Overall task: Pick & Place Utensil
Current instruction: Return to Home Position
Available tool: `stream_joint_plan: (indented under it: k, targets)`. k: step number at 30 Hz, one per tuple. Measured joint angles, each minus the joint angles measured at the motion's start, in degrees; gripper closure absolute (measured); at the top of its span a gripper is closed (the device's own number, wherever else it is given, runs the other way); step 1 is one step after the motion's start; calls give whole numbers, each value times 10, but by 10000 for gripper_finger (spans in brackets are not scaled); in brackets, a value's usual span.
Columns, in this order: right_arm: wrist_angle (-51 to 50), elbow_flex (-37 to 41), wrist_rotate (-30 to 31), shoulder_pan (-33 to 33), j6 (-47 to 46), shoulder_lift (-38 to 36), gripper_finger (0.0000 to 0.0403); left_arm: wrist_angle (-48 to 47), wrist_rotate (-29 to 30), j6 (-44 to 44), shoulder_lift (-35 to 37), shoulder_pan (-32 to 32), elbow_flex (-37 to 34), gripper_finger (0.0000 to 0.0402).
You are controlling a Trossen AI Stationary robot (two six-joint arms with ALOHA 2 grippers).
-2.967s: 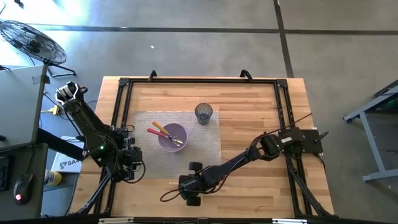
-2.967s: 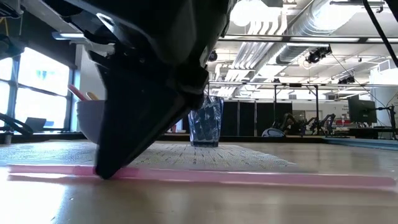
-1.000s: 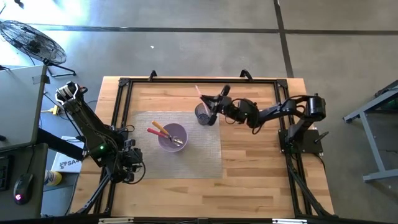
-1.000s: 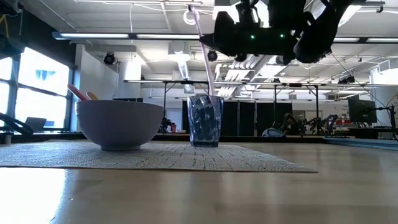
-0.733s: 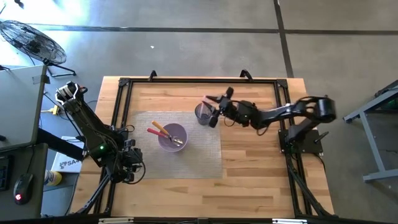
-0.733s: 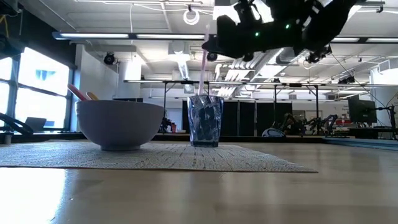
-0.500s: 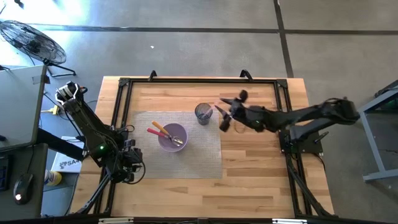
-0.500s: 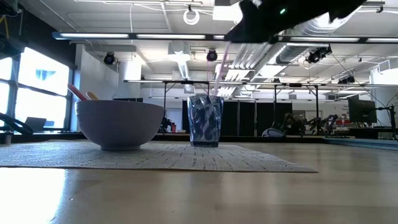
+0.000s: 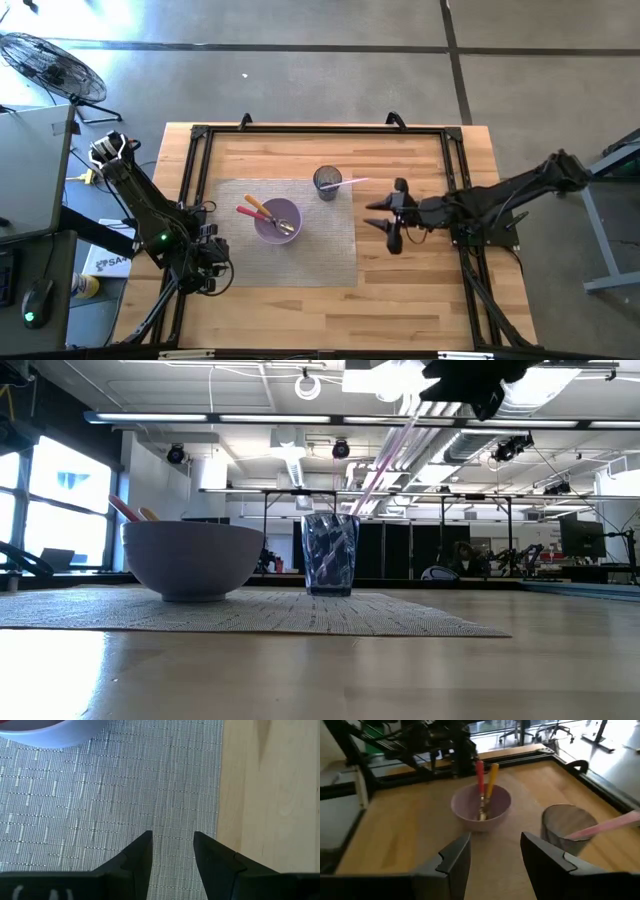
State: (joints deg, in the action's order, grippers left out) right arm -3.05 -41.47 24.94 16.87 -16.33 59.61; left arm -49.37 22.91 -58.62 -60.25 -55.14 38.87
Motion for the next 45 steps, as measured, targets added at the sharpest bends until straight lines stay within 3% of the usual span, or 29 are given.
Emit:
stream_joint_plan:
  k: [5,14,22,30,39,45]
  targets:
    - [16,0,-5,24,-15,0,236,0,0,0,0,0,0,262]
    - [18,0,-94,28,-53,0,236,0,-14,3,0,0,0,262]
    - [19,7,-204,-38,46,-55,237,0,-15,1,0,0,0,262]
    - [87,153,-318,-146,48,-203,236,7,-46,-100,0,0,0,262]
    - [111,298,-283,-161,84,-442,235,32,-43,-109,0,0,0,262]
    - [111,375,-321,-161,88,-567,235,34,-43,-105,0,0,0,262]
